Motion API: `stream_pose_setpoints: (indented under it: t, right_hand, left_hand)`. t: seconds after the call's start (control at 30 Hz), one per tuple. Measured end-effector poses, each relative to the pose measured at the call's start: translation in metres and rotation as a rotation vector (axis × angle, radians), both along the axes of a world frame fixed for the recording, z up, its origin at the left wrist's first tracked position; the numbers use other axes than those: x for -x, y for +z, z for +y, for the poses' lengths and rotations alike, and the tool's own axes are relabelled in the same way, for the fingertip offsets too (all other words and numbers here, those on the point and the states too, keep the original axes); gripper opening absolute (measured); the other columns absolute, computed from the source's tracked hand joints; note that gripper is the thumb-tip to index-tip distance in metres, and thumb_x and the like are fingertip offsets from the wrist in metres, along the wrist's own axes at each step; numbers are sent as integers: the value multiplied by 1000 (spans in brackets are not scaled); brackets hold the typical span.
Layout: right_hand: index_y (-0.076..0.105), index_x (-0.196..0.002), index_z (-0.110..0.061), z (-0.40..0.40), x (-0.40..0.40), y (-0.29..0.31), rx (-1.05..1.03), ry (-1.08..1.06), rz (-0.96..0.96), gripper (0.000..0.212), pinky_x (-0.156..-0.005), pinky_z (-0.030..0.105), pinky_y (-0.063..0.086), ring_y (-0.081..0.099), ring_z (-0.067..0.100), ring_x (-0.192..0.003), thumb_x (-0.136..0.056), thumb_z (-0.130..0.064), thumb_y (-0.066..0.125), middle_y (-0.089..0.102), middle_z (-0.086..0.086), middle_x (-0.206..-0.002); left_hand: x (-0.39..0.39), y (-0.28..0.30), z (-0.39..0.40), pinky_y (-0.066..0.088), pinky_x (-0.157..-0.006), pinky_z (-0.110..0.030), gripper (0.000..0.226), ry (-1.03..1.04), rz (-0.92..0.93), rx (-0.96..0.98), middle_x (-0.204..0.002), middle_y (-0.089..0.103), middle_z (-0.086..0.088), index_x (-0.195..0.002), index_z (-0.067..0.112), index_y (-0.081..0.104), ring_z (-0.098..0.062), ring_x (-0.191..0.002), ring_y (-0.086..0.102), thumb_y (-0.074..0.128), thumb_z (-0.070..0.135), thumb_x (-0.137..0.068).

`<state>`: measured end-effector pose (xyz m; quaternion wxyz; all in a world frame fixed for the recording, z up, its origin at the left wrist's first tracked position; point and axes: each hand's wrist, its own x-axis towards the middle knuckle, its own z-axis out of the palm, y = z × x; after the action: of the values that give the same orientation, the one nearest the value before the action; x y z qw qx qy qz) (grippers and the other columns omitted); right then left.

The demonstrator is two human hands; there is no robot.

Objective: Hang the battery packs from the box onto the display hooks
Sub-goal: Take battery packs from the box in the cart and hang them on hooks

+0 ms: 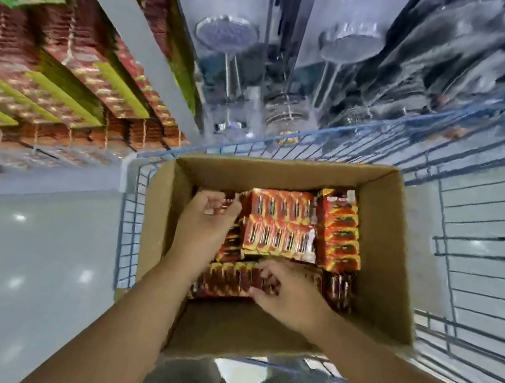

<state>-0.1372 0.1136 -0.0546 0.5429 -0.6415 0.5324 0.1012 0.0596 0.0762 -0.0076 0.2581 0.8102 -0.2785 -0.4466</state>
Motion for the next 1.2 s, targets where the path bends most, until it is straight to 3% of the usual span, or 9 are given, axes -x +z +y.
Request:
stream_pose_setpoints:
  t: [0.2, 0.37, 0.47, 0.6, 0.77, 0.93, 1.03, 1.13, 1.2]
  right_hand:
    - [50, -148, -27, -10, -31, -84, -65, 152, -10, 60, -115, 37, 43, 52, 22, -136, -94, -40, 72, 55, 2, -146]
    - [51, -146, -24, -1, -64, -141, -88, 117, -67, 64, -115, 40, 44, 52, 21, -134, -89, -34, 80, 54, 2, -148]
    - [62, -133, -12, 3, -70, -154, -30, 264, 30, 42, -104, 40, 51, 59, 27, -122, -94, -23, 74, 62, 10, -133]
    - [62, -130, -8, 6, -70, -154, 102, 313, 126, 41, -101, 42, 52, 56, 32, -122, -90, -13, 74, 58, 14, -131]
    - [57, -140, -13, 9, -74, -153, 134, 461, 231, 48, -111, 42, 43, 53, 31, -128, -93, -14, 70, 56, 11, -138]
    - [65, -133, -11, 7, -79, -155, -80, 433, 221, 33, -94, 37, 56, 64, 30, -117, -100, -8, 59, 66, 10, -127]
    - [65, -135, -12, 4, -77, -143, -73, 417, 172, 40, -85, 36, 58, 65, 29, -111, -95, -8, 64, 68, 10, -120]
    - [61, -139, -18, -2, -63, -113, -88, 276, 40, 45, -74, 31, 52, 66, 27, -108, -95, -20, 70, 68, 4, -114]
    - [65, -128, -24, -9, -47, -88, -144, 164, -30, 33, -67, 27, 45, 66, 21, -99, -96, -26, 71, 64, -7, -100]
  left_hand:
    - [10, -98, -5, 40, -83, -29, 29, 229, 45, -246, -101, 58, 10, -123, 25, 60, -12, -99, 53, 67, 42, -100]
    - [1, -168, 5, 47, -87, -30, 28, 265, -4, -281, -109, 63, 2, -124, 15, 67, -22, -104, 62, 65, 32, -102]
    - [-2, -190, 5, 55, -97, -40, 28, 269, -49, -264, -122, 71, -14, -122, 6, 70, -34, -115, 67, 60, 24, -102]
    - [-2, -203, 2, 50, -77, -30, 23, 327, -102, -281, -117, 71, -3, -119, 15, 71, -24, -106, 69, 59, 21, -101]
    - [3, -208, -1, 52, -74, -28, 24, 215, -138, -296, -110, 73, 0, -118, 19, 74, -23, -98, 69, 65, 27, -98]
    - [-2, -211, -2, 50, -75, -30, 22, 125, -170, -305, -105, 67, 0, -121, 17, 69, -22, -97, 64, 65, 28, -102]
    - [-1, -199, -3, 42, -61, -24, 14, 142, -178, -265, -99, 62, 1, -116, 17, 65, -20, -91, 60, 56, 20, -105]
    - [5, -165, 2, 38, -55, -22, 15, 40, -259, -160, -96, 59, 0, -117, 14, 58, -22, -89, 60, 46, 13, -108]
    - [7, -133, 5, 41, -59, -25, 16, -59, -307, -75, -95, 61, 2, -117, 16, 57, -21, -89, 62, 44, 12, -108]
